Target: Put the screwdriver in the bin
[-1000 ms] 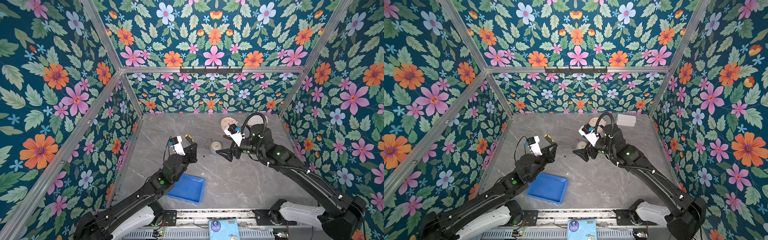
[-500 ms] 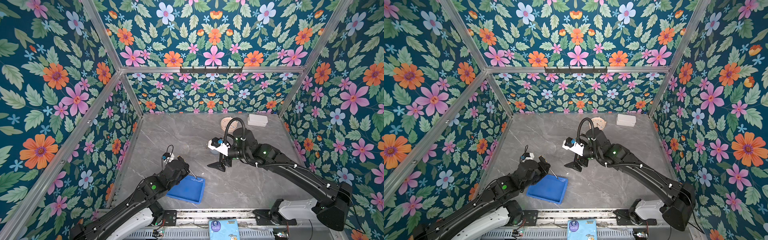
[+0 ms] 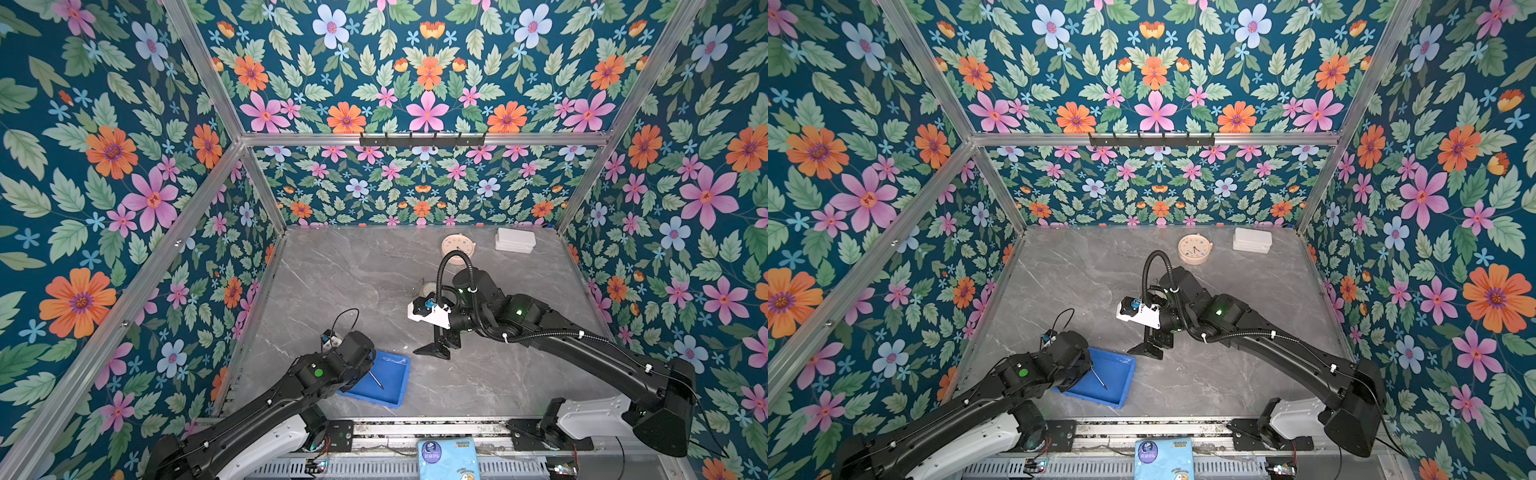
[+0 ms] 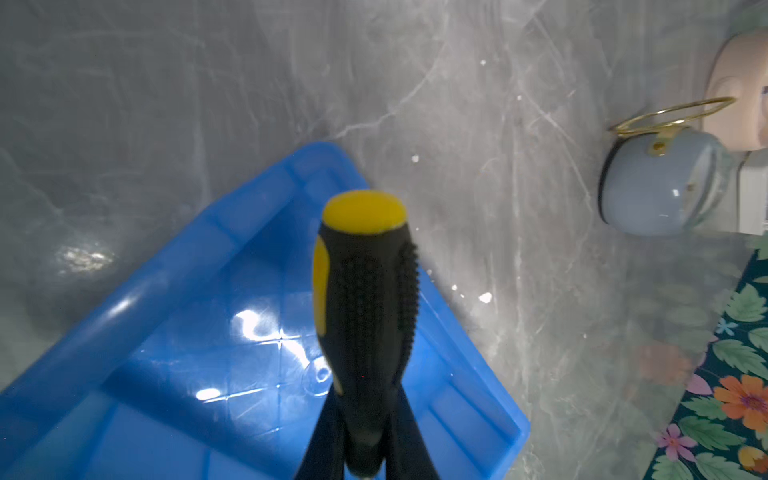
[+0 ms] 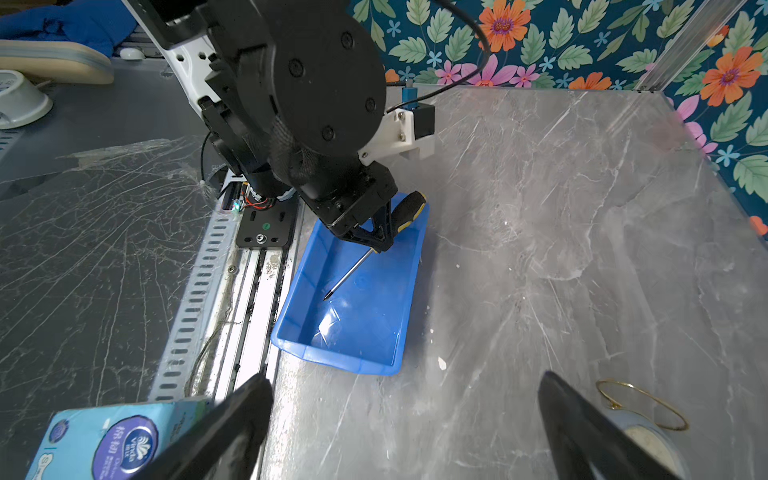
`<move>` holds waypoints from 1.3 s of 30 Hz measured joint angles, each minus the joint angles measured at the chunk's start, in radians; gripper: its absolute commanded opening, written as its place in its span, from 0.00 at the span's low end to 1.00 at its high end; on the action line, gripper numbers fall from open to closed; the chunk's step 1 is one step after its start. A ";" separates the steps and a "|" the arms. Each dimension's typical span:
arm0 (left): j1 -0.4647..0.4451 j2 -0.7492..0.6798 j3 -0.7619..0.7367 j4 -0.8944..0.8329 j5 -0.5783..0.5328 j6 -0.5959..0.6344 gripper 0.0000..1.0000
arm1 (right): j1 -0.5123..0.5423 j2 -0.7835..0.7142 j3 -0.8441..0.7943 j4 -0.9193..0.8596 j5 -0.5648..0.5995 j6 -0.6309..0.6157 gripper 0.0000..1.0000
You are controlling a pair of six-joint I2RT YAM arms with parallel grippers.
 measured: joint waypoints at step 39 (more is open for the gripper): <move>0.008 0.113 0.185 0.095 -0.225 0.317 0.89 | -0.077 -0.103 -0.084 0.103 0.041 0.105 0.99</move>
